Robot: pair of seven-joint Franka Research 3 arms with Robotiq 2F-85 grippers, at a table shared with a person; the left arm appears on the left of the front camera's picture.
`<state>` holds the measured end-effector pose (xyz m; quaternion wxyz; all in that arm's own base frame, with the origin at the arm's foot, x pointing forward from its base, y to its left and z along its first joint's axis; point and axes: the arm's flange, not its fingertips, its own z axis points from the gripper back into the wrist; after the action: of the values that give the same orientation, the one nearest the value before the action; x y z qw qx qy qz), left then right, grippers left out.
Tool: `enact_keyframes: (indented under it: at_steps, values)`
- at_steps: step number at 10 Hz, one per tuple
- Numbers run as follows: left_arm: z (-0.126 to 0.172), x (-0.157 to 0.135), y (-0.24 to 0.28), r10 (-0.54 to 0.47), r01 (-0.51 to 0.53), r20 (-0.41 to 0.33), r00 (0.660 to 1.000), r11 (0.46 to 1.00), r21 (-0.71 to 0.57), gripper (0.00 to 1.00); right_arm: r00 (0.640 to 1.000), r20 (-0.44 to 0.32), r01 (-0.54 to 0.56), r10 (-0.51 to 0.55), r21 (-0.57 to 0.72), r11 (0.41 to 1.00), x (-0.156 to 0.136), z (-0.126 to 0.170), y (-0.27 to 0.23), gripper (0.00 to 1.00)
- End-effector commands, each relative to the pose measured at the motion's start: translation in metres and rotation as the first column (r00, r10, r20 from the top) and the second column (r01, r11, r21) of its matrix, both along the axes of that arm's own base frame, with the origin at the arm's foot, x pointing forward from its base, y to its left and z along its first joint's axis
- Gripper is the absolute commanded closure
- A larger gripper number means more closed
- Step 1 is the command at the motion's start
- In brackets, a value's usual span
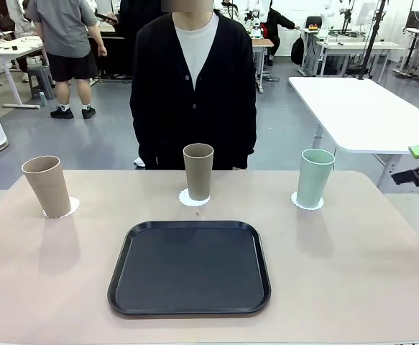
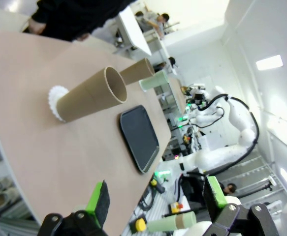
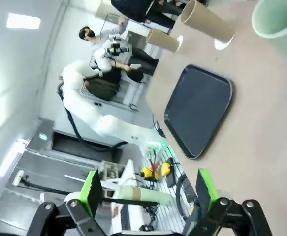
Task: Place coasters on the table and set cups on them.
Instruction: Take one Reusable plastic cup from the Flat Tray and place it on a coaster set by the human.
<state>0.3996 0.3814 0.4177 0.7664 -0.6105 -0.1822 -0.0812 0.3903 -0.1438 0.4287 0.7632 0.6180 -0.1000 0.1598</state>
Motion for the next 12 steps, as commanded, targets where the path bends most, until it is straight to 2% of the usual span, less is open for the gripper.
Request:
enact_keyframes:
  at_steps: [1, 3, 5, 6, 12]
  values:
    - [0.002, 0.000, -0.001, 0.003, -0.003, -0.005, 1.000, 1.000, 0.009, 0.00, 0.996, -0.061, 0.070, -0.066, 0.076, 0.995, 0.002, -0.020, -0.023, 0.00]
    - [0.002, 0.000, -0.001, 0.003, -0.003, -0.005, 1.000, 1.000, 0.009, 0.00, 0.991, -0.086, 0.110, -0.103, 0.087, 0.990, -0.015, -0.031, -0.036, 0.00]
    - [0.002, 0.000, -0.001, 0.003, -0.003, -0.005, 1.000, 1.000, 0.009, 0.00, 0.993, -0.100, 0.078, -0.067, 0.116, 0.990, -0.028, -0.035, -0.041, 0.00]
    - [0.002, 0.000, -0.001, 0.003, -0.003, -0.005, 1.000, 1.000, 0.009, 0.00, 0.990, -0.102, 0.105, -0.097, 0.074, 0.992, -0.020, -0.040, -0.046, 0.00]
    - [0.002, 0.000, -0.001, 0.003, -0.003, -0.005, 1.000, 1.000, 0.009, 0.00, 0.990, -0.102, 0.105, -0.097, 0.074, 0.992, -0.020, -0.040, -0.046, 0.00]
